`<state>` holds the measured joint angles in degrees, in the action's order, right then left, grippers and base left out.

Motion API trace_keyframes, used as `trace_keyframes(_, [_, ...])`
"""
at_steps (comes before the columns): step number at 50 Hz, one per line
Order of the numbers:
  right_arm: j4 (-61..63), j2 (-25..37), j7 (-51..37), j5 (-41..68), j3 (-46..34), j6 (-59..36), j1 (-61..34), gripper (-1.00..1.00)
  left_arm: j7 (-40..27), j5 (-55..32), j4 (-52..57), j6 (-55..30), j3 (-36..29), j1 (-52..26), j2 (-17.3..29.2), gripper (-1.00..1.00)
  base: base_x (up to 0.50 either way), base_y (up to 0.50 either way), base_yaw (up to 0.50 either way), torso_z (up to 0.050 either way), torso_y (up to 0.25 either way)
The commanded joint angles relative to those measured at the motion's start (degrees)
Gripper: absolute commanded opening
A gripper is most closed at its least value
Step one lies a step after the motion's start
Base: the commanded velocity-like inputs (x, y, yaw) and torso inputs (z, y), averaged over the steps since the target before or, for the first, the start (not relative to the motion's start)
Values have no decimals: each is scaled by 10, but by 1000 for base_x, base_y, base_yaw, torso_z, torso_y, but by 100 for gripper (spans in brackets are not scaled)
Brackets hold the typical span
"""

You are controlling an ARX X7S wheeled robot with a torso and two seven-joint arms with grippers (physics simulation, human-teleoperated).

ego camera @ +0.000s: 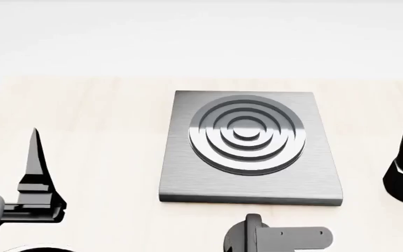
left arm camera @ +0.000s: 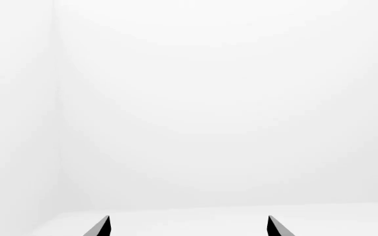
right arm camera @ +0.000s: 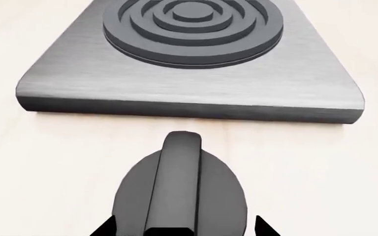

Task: Turn on the stove.

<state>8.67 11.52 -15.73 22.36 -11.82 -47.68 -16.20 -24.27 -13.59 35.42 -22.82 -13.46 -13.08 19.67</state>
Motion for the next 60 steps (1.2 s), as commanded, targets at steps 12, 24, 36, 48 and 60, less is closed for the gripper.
trace_keyframes(12, [-18, 0, 1, 8, -2, 8, -1, 100, -4, -3, 0, 0, -2, -1, 3, 100, 0, 0, 0, 0, 0])
trace_keyframes(24, [-17, 3, -10, 6, -2, 11, 5, 100, -6, -6, 3, -1, -2, 0, 5, 100, 0, 0, 0, 0, 0])
trace_keyframes(36, [-22, 6, -16, 6, 3, 18, 9, 100, -8, -6, 1, 1, -3, -1, 6, 100, 0, 0, 0, 0, 0])
trace_keyframes(48, [-19, 10, -22, 9, 8, 22, 14, 100, -11, -9, 4, -2, -4, -3, 7, 100, 0, 0, 0, 0, 0])
trace_keyframes(60, [-5, 16, -33, 15, 19, 22, 23, 100, -12, -10, 1, 1, -5, -2, 9, 100, 0, 0, 0, 0, 0])
